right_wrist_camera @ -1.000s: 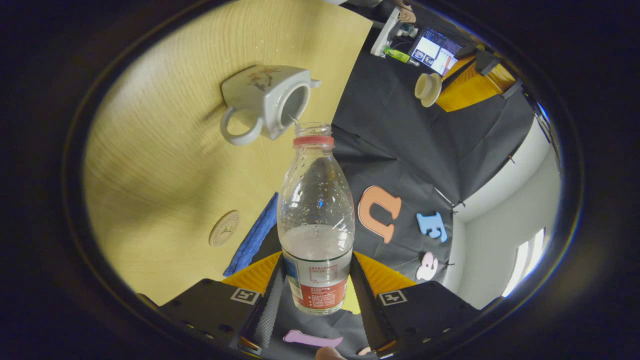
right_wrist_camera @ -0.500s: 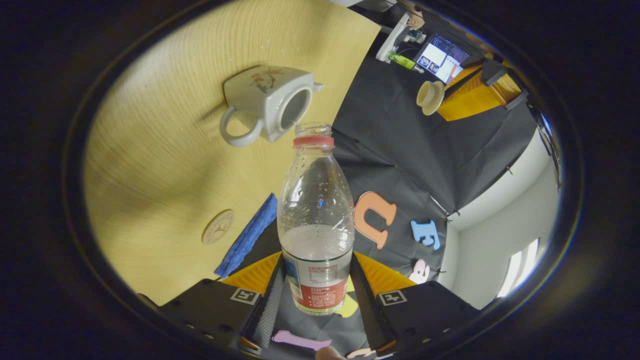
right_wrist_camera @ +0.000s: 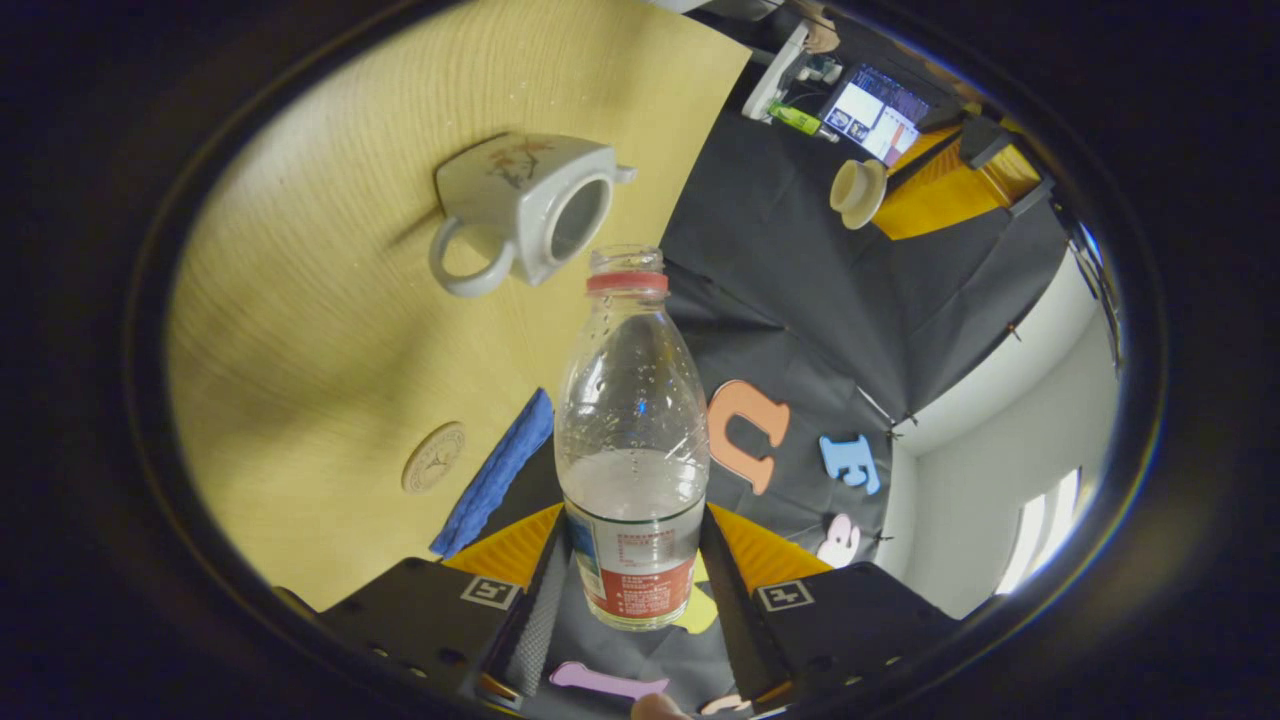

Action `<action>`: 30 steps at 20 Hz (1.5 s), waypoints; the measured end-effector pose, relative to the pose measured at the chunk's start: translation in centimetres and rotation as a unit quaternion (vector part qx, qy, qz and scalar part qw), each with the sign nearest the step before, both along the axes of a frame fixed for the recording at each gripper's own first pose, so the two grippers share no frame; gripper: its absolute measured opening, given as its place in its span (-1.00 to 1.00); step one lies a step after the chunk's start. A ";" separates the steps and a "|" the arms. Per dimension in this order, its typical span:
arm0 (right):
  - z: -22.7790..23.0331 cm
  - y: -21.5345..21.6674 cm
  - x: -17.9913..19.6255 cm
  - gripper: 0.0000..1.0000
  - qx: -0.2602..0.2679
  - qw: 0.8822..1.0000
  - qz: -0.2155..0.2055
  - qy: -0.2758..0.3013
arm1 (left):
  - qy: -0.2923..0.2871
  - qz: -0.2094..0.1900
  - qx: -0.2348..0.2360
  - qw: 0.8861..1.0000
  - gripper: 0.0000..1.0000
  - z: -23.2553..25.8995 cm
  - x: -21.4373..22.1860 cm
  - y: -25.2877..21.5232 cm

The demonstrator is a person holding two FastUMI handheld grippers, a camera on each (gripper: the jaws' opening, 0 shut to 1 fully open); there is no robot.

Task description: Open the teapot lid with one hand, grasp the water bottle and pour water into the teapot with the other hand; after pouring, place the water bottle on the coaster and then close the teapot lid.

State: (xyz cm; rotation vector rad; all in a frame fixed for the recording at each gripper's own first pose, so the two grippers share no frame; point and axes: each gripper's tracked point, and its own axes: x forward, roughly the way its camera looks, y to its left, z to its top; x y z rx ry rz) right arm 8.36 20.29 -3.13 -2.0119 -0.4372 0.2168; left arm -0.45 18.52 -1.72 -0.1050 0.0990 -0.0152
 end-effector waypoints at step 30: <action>3.1 -4.7 3.3 0.45 0.738 0.576 -0.057 0.348 | -0.016 -0.030 0.023 0.999 -0.92 1.2 0.2 -4.6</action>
